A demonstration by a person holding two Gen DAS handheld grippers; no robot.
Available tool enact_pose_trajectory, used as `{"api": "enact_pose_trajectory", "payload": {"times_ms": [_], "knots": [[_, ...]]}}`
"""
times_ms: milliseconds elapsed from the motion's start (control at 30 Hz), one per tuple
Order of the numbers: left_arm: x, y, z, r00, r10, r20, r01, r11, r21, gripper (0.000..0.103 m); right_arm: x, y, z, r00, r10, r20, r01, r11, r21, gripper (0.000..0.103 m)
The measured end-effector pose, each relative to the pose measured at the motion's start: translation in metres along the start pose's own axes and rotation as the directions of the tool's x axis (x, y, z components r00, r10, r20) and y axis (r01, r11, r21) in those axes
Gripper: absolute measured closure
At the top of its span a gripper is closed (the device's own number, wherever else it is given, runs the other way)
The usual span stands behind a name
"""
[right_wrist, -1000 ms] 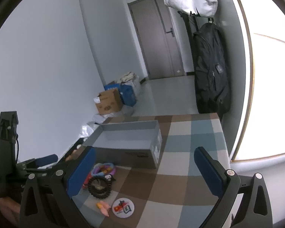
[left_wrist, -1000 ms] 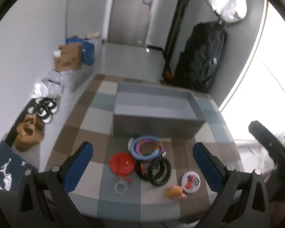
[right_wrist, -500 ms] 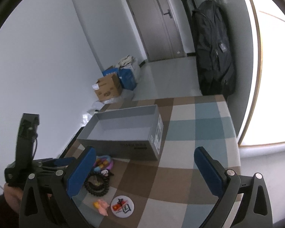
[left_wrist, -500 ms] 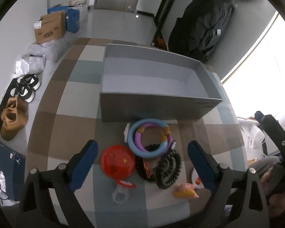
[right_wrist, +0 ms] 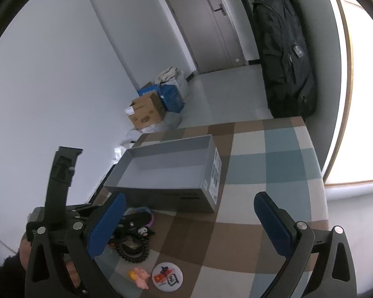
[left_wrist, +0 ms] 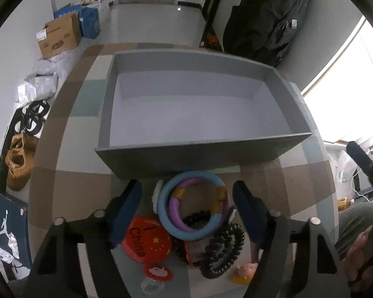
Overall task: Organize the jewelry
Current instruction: 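Lower the left gripper onto the blue-and-purple ring toy and grasp it, then grasp the pink figurine with the right gripper while the left gripper lifts the ring toy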
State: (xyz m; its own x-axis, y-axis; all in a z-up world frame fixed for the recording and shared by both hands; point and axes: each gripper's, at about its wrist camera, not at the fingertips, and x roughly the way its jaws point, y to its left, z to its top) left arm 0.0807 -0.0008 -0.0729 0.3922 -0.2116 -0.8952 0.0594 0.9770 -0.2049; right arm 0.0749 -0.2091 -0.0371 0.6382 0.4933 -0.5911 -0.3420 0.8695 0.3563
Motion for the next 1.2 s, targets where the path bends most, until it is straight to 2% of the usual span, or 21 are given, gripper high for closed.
{"api": "enact_pose_trajectory", "payload": {"times_ms": [67,100,133,200,700,1033,1200], "knots": [[0.001,0.001,-0.001,1.000,-0.017,-0.009,0.017,1.000,-0.015,0.039,0.000,-0.001,0.001,1.000,0.002,0.001,-0.002,1.000,0.002,0.000],[0.001,0.000,0.001,1.000,-0.026,-0.010,0.026,1.000,-0.017,0.046,0.001,0.000,0.001,1.000,0.004,0.001,-0.004,1.000,0.005,0.000],[0.001,0.001,0.003,0.999,-0.035,-0.012,0.035,0.999,-0.018,0.047,0.001,-0.001,0.001,1.000,0.006,0.001,-0.006,1.000,0.007,0.000],[-0.001,0.001,0.003,0.999,-0.032,-0.005,0.032,0.999,-0.015,0.047,0.001,-0.001,0.002,1.000,0.010,0.001,-0.010,1.000,0.012,0.000],[-0.019,0.011,0.010,0.988,-0.132,0.078,0.137,0.988,-0.076,0.047,0.001,0.002,-0.002,1.000,0.012,-0.009,-0.012,1.000,0.006,0.000],[-0.039,0.023,0.009,0.963,-0.196,0.183,0.220,0.967,-0.126,0.047,0.007,0.005,-0.027,0.990,0.046,-0.136,-0.051,0.998,-0.030,0.000],[-0.046,0.032,0.008,0.955,-0.204,0.215,0.239,0.959,-0.151,0.047,0.004,0.018,-0.042,0.976,0.101,-0.192,-0.118,0.990,-0.078,0.010]]}}
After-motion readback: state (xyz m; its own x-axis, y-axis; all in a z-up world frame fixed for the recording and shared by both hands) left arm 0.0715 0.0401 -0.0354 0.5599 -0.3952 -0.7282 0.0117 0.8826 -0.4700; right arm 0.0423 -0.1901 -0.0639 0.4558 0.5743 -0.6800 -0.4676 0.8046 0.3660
